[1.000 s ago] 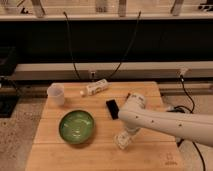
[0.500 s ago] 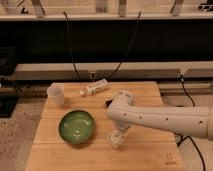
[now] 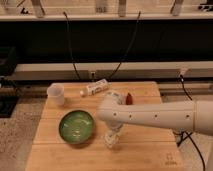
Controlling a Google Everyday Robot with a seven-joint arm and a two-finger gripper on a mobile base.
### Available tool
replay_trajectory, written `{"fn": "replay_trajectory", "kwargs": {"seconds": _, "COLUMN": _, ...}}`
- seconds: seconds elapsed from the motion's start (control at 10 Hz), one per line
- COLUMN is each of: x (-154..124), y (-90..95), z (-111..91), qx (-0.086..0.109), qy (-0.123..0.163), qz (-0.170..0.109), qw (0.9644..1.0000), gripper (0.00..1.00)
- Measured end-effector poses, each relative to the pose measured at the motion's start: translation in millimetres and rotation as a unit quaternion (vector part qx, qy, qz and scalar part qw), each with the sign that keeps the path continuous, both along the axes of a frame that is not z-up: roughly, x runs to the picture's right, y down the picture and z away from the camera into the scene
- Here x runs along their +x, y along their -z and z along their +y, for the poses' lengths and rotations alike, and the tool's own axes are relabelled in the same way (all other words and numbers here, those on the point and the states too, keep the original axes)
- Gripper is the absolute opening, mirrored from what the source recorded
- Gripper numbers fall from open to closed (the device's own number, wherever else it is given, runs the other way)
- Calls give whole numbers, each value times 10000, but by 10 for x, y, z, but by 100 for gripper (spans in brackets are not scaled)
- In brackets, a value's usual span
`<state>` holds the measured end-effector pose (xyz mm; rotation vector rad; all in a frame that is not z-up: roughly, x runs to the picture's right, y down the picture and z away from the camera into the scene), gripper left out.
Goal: Place the white sponge in the ceramic bowl
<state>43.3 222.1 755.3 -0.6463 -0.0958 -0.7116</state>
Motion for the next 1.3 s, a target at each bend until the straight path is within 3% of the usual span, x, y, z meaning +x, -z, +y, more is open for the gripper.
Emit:
{"fn": "replay_trajectory", "kwargs": {"seconds": 0.3, "x": -356, "y": 12, "z": -25, "qx": -23, "qy": 353, "qz": -182, "qw": 9992, "gripper": 4}}
{"fn": "replay_trajectory", "kwargs": {"seconds": 0.5, "x": -399, "y": 15, "z": -48, "qx": -25, "qy": 414, "qz": -208, "qw": 9989, "gripper": 4}}
{"fn": "replay_trajectory", "kwargs": {"seconds": 0.9, "x": -797, "y": 11, "z": -125, "qx": -38, "qy": 614, "qz": -368, "qw": 9974, "gripper": 4}}
{"fn": "replay_trajectory", "kwargs": {"seconds": 1.3, "x": -1022, "y": -3, "z": -143, "qx": -44, "qy": 811, "qz": -497, "qw": 9955, "gripper": 4}}
